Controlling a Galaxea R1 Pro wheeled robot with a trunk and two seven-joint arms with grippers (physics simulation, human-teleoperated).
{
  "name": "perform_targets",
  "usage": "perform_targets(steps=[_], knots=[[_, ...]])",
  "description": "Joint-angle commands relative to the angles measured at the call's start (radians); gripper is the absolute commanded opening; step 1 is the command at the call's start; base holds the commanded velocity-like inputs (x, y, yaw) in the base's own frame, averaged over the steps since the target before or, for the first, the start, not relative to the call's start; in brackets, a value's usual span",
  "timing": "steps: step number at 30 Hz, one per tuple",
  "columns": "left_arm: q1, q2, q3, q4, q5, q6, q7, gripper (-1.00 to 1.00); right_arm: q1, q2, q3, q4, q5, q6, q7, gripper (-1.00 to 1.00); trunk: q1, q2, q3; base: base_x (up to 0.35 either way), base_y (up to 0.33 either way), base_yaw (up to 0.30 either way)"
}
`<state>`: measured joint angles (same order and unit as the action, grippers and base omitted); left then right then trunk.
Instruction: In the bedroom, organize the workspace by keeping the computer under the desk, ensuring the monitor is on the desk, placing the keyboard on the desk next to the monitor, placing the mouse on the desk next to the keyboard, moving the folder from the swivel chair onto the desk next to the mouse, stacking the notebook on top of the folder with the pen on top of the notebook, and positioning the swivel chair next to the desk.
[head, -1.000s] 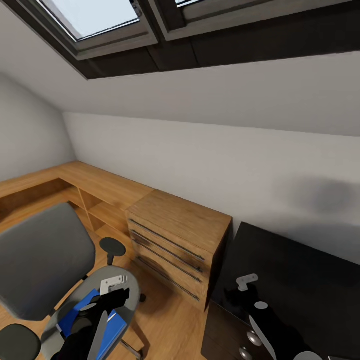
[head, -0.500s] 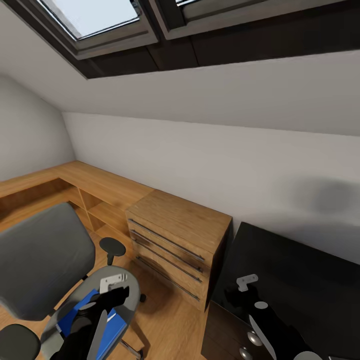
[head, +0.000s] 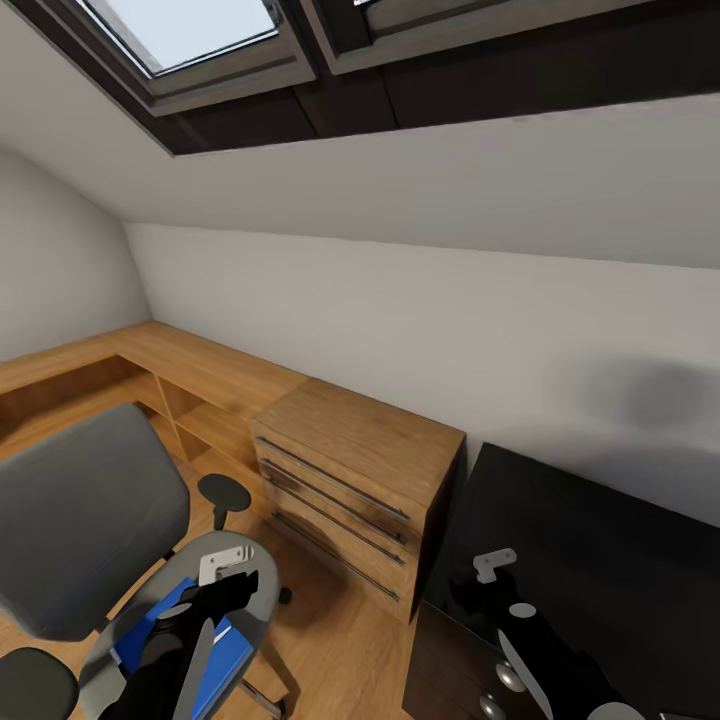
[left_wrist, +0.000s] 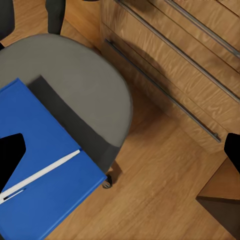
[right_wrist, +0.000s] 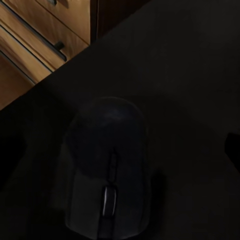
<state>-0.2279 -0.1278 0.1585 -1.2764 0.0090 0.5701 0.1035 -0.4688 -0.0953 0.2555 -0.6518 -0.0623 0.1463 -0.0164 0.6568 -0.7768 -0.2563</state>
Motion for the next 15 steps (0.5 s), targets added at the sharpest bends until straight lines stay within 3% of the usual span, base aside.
perform_targets(steps=[1,10,15], knots=[[-0.001,-0.001,0.001,-0.001,0.001,0.005,0.002,1.0,-0.001,-0.001,0.003,-0.002,-0.007,0.006,-0.002,1.0,0.0,-0.001,-0.001,0.0,0.0,0.0],[-0.001,-0.001,0.001,-0.001,0.002,0.005,0.002,1.0,-0.003,-0.001,0.0,-0.001,-0.01,0.006,-0.003,1.0,0.0,-0.001,-0.001,0.0,0.0,0.0],[-0.001,-0.001,0.001,-0.001,0.002,0.005,0.002,1.0,-0.003,-0.002,-0.002,-0.001,-0.056,0.005,-0.003,1.0,0.0,-0.001,-0.001,0.0,0.0,0.0]])
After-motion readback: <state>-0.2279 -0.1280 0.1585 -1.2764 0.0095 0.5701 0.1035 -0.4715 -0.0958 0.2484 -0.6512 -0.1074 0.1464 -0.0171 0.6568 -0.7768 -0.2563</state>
